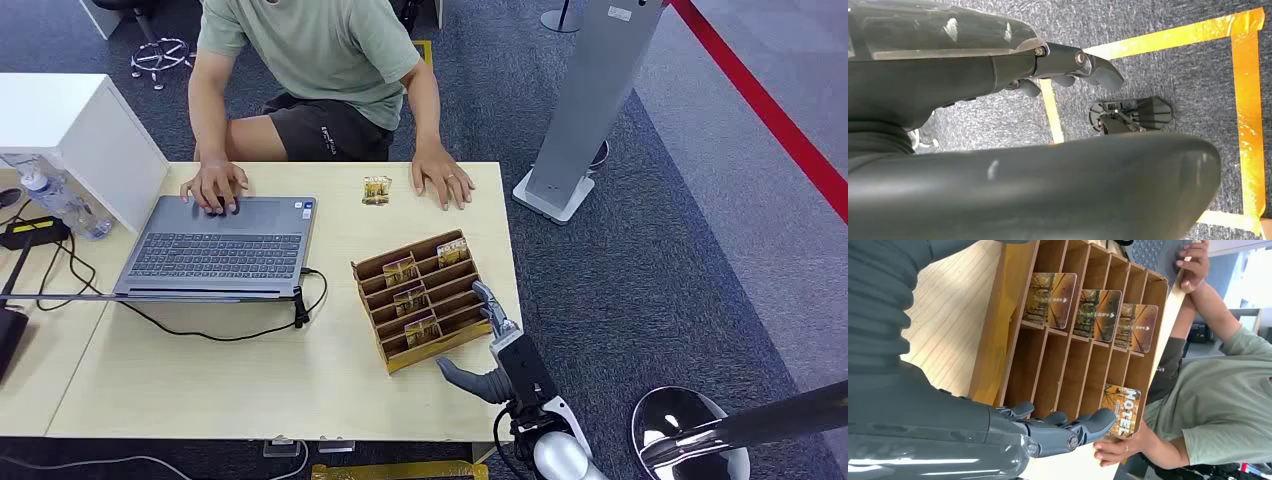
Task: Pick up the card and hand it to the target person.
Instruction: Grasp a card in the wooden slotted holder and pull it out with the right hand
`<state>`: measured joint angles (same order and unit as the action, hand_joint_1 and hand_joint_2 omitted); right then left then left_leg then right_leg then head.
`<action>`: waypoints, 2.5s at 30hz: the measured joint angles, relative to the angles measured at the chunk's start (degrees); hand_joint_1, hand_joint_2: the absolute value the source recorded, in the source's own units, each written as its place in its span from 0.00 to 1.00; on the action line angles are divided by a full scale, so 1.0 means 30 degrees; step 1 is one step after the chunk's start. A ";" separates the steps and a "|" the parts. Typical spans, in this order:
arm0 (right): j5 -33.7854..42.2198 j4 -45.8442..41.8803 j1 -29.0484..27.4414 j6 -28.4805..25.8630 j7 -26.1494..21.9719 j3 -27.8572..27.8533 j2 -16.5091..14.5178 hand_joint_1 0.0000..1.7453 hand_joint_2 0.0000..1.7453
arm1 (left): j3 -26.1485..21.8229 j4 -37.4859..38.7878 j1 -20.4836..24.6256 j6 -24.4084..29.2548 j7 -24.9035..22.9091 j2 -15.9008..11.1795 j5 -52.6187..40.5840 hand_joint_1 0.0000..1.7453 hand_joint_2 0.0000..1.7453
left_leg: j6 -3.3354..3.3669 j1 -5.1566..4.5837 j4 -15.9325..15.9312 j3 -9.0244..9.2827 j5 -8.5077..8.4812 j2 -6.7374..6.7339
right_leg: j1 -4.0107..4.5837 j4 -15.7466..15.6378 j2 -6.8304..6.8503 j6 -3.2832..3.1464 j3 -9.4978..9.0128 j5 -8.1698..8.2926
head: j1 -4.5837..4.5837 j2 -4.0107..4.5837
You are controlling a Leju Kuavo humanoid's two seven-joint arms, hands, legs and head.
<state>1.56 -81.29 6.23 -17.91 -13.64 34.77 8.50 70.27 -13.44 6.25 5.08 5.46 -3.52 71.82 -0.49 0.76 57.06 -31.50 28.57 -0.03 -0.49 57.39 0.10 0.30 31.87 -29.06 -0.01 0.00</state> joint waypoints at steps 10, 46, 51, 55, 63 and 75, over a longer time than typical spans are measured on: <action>-0.3482 -0.0499 0.1657 0.0571 0.2658 0.0002 0.0086 0.00 1.00 | 0.0035 0.0000 0.0005 -0.0027 -0.0095 0.0060 -0.0171 0.00 0.00 | 0.0000 0.0000 0.0001 0.0005 -0.0004 -0.0004 | 0.0000 0.0001 -0.0004 0.0001 -0.0005 0.0004 | 0.0002 0.0000; -1.3231 0.2847 1.1183 0.3800 0.9941 0.2643 -0.1284 0.09 1.00 | 0.0758 0.0000 0.0823 -0.0406 -0.1250 0.0555 -0.1384 0.00 0.00 | -0.0002 0.0000 0.0002 -0.0016 -0.0009 0.0008 | 0.0000 0.0016 0.0004 0.0002 -0.0002 0.0005 | -0.0004 0.0000; -1.3516 0.4066 1.2265 0.4016 0.9839 0.3113 -0.1949 0.15 1.00 | 0.0769 0.0000 0.0849 -0.0348 -0.1268 0.0612 -0.1368 0.00 0.00 | -0.0003 0.0000 0.0002 -0.0023 -0.0010 0.0010 | 0.0000 0.0018 0.0007 0.0002 0.0000 0.0004 | 0.0004 0.0000; -1.4195 0.5387 1.3046 0.3830 0.9814 0.3636 -0.2501 0.17 1.00 | 0.0770 0.0000 0.0841 -0.0299 -0.1268 0.0663 -0.1275 0.00 0.00 | -0.0003 0.0000 0.0002 -0.0024 -0.0010 0.0011 | 0.0000 0.0018 0.0011 0.0002 0.0004 0.0004 | 0.0005 0.0000; -1.6406 0.7294 1.3993 0.3594 1.0963 0.4473 -0.3338 0.19 1.00 | 0.0765 0.0000 0.0742 -0.0138 -0.1268 0.0778 -0.1055 0.00 0.00 | -0.0003 0.0000 0.0002 -0.0022 -0.0010 0.0013 | 0.0000 0.0018 0.0013 0.0002 0.0005 0.0004 | 0.0004 0.0000; -1.7861 0.8479 1.4198 0.3399 1.3510 0.4887 -0.3767 0.18 1.00 | 0.0760 0.0000 0.0578 0.0055 -0.1177 0.0891 -0.0738 0.00 0.00 | -0.0004 0.0000 0.0004 -0.0017 -0.0010 0.0013 | 0.0000 0.0018 0.0011 0.0002 0.0006 0.0004 | 0.0007 0.0000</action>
<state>-52.02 -55.85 48.83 -7.72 26.89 49.43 -2.80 72.55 -13.44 7.98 5.25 1.93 -0.85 69.61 -0.50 0.76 57.08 -31.55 28.54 0.01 -0.49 57.44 0.13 0.30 31.88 -29.05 0.01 0.00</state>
